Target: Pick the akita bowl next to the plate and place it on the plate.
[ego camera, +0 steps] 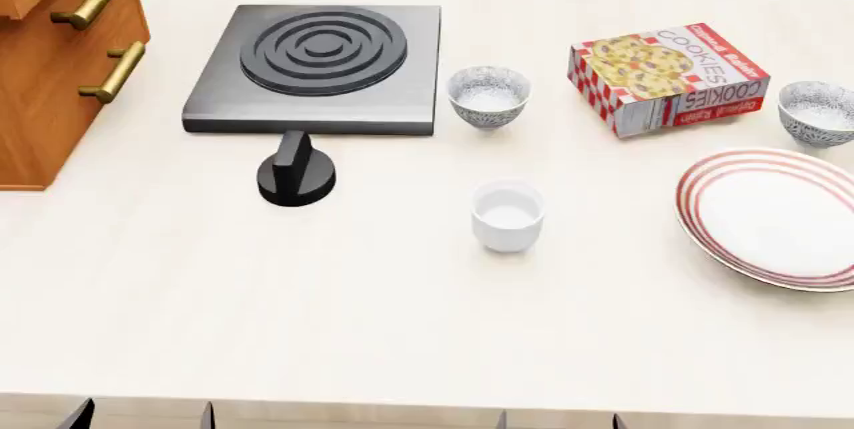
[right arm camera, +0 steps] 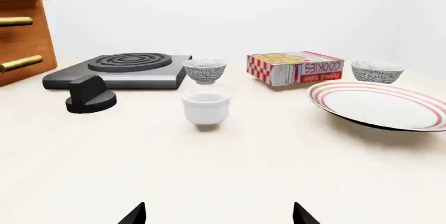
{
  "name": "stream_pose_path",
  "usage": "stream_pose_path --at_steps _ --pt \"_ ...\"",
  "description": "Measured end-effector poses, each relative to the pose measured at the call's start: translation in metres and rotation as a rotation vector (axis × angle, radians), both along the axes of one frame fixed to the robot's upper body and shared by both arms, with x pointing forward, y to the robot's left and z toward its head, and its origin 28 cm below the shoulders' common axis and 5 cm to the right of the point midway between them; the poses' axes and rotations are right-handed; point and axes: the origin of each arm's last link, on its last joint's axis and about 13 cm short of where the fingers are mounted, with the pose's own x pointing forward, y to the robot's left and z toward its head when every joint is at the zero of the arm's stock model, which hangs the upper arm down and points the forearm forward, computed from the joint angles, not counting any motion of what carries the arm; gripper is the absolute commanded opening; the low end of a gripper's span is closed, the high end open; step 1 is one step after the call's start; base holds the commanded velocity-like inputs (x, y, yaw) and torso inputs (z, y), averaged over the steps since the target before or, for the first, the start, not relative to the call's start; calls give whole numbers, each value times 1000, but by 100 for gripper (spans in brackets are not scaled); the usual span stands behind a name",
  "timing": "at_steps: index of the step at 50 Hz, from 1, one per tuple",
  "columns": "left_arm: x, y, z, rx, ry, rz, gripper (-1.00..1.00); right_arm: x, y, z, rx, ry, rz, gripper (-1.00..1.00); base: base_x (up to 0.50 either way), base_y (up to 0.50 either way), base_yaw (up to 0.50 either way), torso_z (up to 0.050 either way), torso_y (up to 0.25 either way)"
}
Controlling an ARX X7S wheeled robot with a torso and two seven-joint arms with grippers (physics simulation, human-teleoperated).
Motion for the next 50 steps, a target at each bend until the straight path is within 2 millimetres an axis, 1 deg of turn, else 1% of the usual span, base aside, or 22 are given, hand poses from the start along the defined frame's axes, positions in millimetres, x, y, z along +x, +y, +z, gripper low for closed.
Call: stream_pose_path --at_steps 23,29,33,37,42,45,50 --pt "0 1 1 -25 1 4 100 0 0 -1 -7 6 -7 100 0 0 0 0 0" --pt "0 3 9 -52 -9 -13 100 0 0 0 17 12 -3 100 0 0 0 0 0" --pt "1 8 21 -98 -13 -17 100 -1 0 3 41 13 10 100 0 0 0 0 0" --pt "4 15 32 -127 -16 -16 100 -1 1 12 71 10 31 100 0 0 0 0 0" --pt "7 25 47 -164 -17 1 100 0 3 30 106 -1 62 100 0 0 0 0 0" --pt "10 33 56 -177 -28 22 100 1 4 45 135 -15 84 100 0 0 0 0 0" --pt "12 49 71 -192 -49 56 100 3 4 76 185 -56 117 100 0 0 0 0 0"
